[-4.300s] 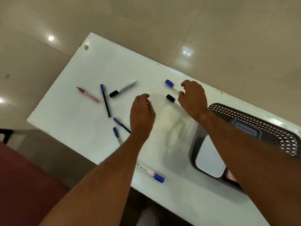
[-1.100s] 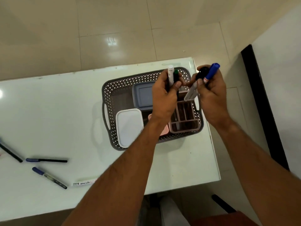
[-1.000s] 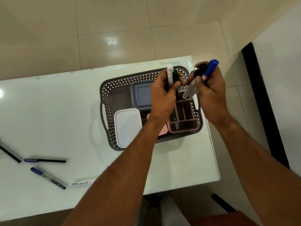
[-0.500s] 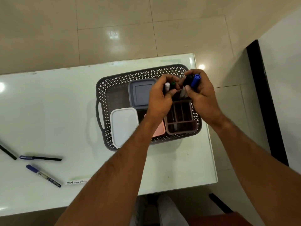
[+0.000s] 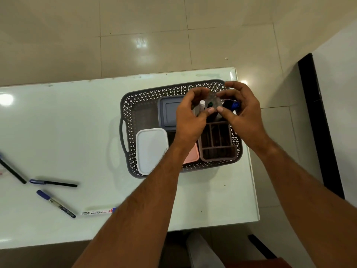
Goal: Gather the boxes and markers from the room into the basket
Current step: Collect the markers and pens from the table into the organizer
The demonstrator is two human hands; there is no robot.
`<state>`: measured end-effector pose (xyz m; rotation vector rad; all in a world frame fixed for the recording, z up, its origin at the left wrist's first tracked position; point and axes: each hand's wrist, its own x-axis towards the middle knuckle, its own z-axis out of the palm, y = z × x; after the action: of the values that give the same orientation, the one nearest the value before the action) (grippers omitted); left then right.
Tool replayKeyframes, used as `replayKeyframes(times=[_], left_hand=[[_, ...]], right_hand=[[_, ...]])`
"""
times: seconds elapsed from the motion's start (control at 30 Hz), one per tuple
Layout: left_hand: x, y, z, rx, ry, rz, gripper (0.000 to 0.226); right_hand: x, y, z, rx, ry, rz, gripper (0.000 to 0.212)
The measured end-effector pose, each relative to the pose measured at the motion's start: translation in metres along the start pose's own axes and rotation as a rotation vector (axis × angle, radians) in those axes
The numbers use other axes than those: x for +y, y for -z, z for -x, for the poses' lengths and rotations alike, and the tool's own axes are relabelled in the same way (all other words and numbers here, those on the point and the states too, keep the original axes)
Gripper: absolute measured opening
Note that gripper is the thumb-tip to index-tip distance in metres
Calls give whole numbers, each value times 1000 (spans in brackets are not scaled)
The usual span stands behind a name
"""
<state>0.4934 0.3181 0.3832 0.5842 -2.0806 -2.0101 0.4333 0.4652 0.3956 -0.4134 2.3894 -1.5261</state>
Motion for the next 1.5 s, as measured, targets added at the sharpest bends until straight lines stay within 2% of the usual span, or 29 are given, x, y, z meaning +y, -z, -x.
replayKeyframes(times=[0.23, 0.3, 0.43, 0.63, 0.97, 1.07, 1.2, 1.33, 1.4, 1.5], left_hand=[[5, 22, 5, 108, -47, 47, 49], [5, 35, 9, 121, -56, 50, 48], [5, 70, 16, 154, -53, 67, 42], [4, 145, 26, 245, -28, 49, 37], [-42, 310, 63, 438, 71, -13, 47], [-62, 357, 83, 556, 101, -71, 38], [-82, 406, 114, 886, 162, -175, 25], [-102, 436, 145, 1165, 322, -273, 23], [-110, 451, 152, 1236, 418, -294, 25], [-116, 470, 150, 1231, 477, -349, 27]], right_hand=[[-31, -21, 0, 211, 177, 47, 51], [-46, -38, 4, 218, 219, 11, 49], [-76, -87, 12, 153, 256, -27, 46], [-115, -176, 21, 75, 199, -125, 43], [-133, -341, 52, -132, 149, -48, 36], [-128, -387, 69, -183, 144, 23, 33], [-120, -442, 98, -263, 146, 163, 33], [-114, -474, 130, -381, 254, 409, 41], [-113, -483, 143, -442, 298, 556, 55], [-111, -497, 158, -506, 355, 820, 73]])
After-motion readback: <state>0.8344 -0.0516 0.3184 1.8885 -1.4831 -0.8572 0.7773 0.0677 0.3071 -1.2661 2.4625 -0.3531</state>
